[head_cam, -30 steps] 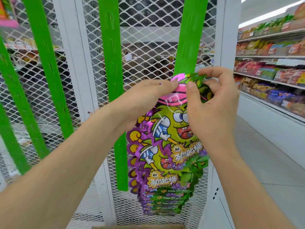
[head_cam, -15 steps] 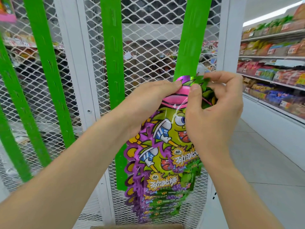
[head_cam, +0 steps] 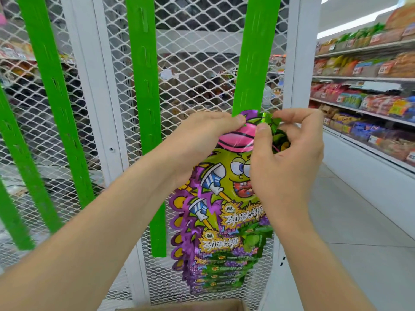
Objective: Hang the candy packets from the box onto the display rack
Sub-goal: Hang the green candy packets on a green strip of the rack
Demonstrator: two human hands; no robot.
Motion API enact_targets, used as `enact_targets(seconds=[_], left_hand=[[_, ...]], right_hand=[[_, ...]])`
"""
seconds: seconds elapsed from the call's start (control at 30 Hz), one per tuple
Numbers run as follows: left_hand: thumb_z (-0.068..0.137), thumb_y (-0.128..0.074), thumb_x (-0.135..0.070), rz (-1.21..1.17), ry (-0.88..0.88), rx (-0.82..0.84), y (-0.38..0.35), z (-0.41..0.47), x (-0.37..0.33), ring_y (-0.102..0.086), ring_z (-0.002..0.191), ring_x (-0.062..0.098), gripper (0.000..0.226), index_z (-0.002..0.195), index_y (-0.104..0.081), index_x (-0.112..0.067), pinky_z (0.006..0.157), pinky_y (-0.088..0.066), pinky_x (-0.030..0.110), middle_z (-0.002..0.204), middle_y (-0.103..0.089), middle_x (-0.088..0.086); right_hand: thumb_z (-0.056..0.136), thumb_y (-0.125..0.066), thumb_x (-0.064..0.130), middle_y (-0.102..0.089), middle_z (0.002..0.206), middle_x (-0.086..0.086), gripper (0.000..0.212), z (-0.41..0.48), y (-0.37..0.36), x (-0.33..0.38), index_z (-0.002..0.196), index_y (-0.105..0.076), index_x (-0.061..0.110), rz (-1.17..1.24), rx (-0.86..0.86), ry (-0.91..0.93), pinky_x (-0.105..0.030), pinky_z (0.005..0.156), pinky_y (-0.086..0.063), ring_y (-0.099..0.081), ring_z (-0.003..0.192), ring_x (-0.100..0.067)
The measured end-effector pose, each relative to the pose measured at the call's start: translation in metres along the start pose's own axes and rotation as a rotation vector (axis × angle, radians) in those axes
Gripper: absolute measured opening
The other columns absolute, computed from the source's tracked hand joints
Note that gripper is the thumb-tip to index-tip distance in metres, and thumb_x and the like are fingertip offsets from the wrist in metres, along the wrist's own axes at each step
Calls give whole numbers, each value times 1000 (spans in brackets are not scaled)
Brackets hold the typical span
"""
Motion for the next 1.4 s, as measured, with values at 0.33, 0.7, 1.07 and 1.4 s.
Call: enact_targets(seconds=[0.33,0.7,1.07,1.4], left_hand=[[94,-80,-25,573,-430,-298,13,-9,0,-70,85,-4,16,105,-71,-32,88,-55,21,87,-75,-16],[88,-71,-8,988,-728,-505,-2,-111,116,-61,78,34,7,86,-67,-13,68,-48,50,81,-64,2],[94,-63,-43,997,616,578,-44,-190,405,-68,113,31,38,117,-70,-14,91,-58,44,122,-71,7],[89,-74,-8,938,452,619,-89,-176,437,-72,107,18,29,110,-82,-26,96,-57,35,111,-79,-5]], right_hand=[[93,-73,23,-67,95,10,26,-19,14,-38,111,-56,24,-231,140,-57,-35,82,-52,-64,89,-11],[76,-60,20,-61,71,11,17,-105,-5,-52,89,-69,24,-347,1044,162,-34,64,-51,-53,64,-7],[91,-54,14,-48,61,-5,31,-240,7,-145,62,-43,14,-838,2026,129,-41,58,-54,-57,65,-29],[100,-51,13,-49,77,-5,30,-280,-15,-182,71,-42,15,-836,2317,219,-36,55,-44,-49,64,-23]])
Point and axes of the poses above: each hand's wrist, its own z-axis towards the middle knuckle, its own y-axis out of the back of the hand, x = y × z, the point moved 4 cm from there along z, towards the middle knuckle
